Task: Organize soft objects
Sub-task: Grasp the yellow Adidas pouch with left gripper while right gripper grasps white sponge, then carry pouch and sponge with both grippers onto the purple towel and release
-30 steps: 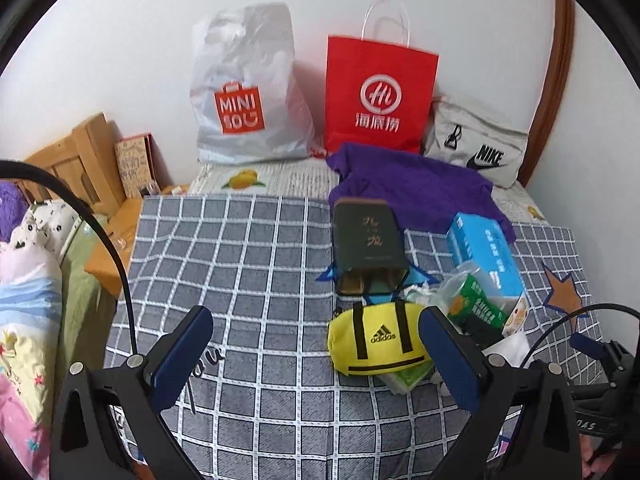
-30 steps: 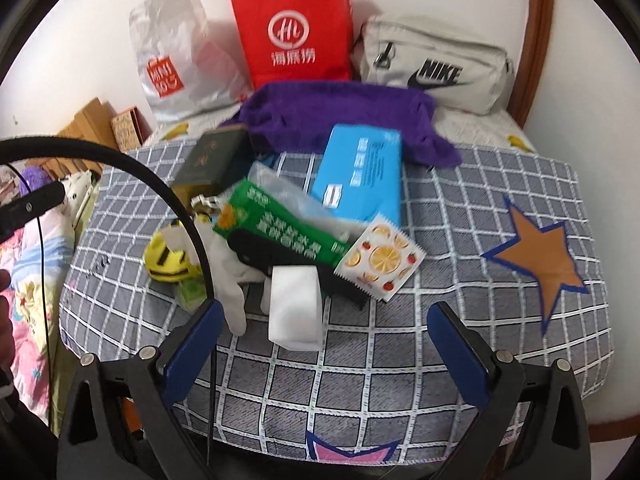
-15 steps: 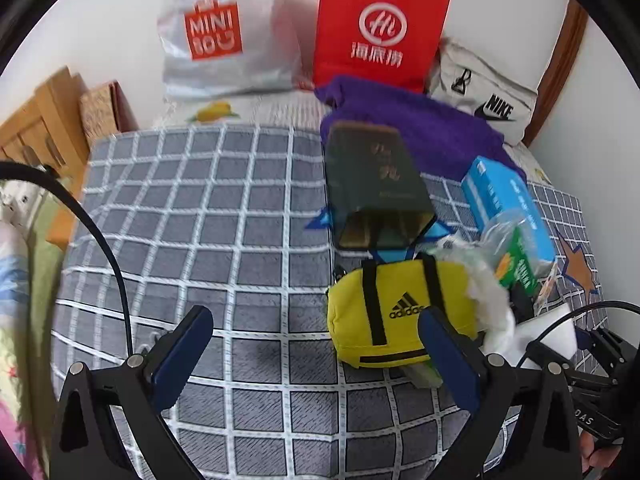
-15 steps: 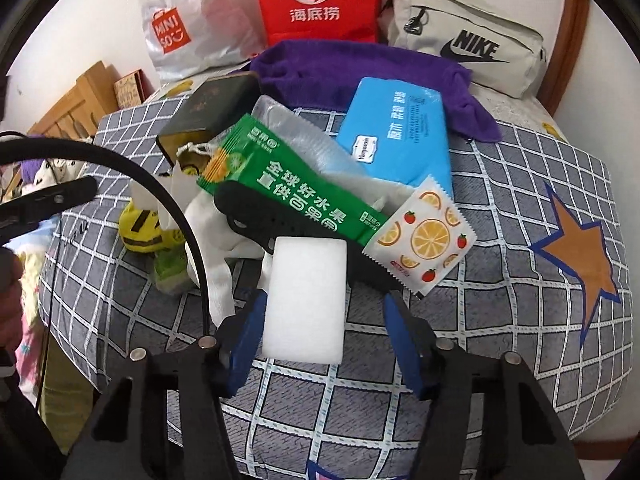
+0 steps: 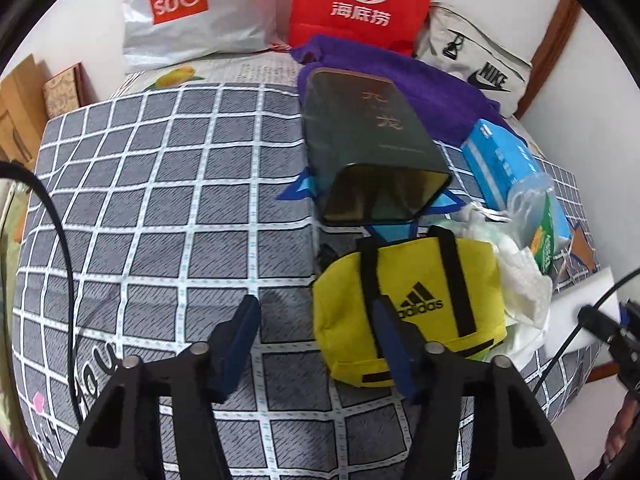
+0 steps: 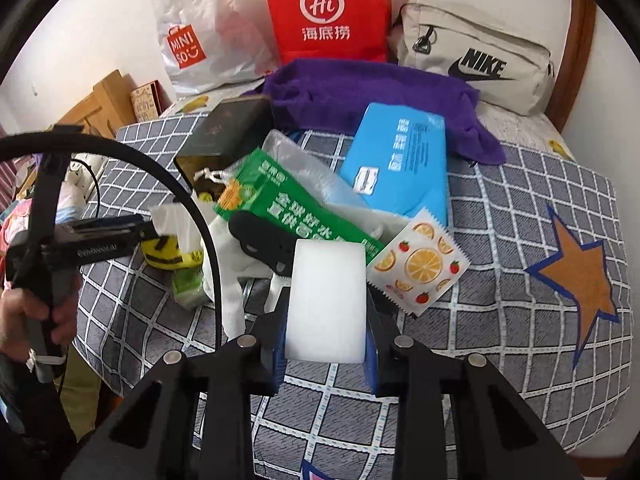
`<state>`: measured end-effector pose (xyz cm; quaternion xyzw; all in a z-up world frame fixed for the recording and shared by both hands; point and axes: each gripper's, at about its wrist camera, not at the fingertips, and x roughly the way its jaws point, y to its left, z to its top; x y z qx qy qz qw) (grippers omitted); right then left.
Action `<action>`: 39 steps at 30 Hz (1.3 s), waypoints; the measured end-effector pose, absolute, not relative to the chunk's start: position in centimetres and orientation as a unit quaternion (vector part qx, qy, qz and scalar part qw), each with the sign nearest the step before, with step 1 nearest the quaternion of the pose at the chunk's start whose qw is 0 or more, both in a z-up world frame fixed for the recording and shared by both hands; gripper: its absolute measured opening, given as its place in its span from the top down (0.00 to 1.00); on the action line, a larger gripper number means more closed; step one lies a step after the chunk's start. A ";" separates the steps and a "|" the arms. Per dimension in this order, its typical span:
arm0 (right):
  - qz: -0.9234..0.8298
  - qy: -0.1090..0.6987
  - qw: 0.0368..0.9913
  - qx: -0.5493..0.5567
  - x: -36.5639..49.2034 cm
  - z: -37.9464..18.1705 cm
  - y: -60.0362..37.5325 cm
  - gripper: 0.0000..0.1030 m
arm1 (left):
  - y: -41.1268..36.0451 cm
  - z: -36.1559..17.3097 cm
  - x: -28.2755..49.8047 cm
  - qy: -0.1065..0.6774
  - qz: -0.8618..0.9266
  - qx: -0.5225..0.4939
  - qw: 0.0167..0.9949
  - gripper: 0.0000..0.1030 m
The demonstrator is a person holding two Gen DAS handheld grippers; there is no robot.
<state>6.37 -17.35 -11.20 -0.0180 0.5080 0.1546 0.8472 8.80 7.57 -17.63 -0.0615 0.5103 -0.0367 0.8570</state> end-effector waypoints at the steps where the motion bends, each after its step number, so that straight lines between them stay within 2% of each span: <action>1: 0.154 0.506 0.848 -0.019 6.4 -11.0 -17.4 0.71 | 7.4 -17.7 8.8 0.509 -0.041 -0.058 0.858 0.54; 2: 0.154 0.506 0.848 -0.019 6.5 -10.8 -17.5 0.71 | 7.4 -17.7 8.9 0.509 -0.048 -0.059 0.857 0.63; 4: 0.154 0.505 0.849 -0.013 6.5 -10.4 -17.7 0.71 | 7.3 -17.7 8.9 0.509 -0.073 -0.074 0.855 0.74; 6: 0.155 0.504 0.850 -0.008 6.6 -10.2 -18.0 0.71 | 7.3 -17.7 8.9 0.506 -0.075 -0.074 0.856 0.80; 7: 0.153 0.505 0.849 -0.007 6.6 -10.1 -18.1 0.71 | 7.4 -17.6 8.9 0.505 -0.072 -0.071 0.857 0.88; 8: 0.153 0.504 0.850 -0.007 6.6 -9.9 -18.1 0.71 | 7.7 -17.4 8.8 0.504 -0.072 -0.075 0.857 0.89; 15: 0.151 0.488 0.860 0.000 7.2 -7.9 -18.9 0.71 | 9.3 -14.8 8.4 0.485 -0.094 -0.108 0.863 0.91; 39: 0.158 0.443 0.882 0.009 11.8 -3.1 -20.8 0.71 | 10.7 -5.5 11.5 0.416 -0.107 -0.100 0.897 0.91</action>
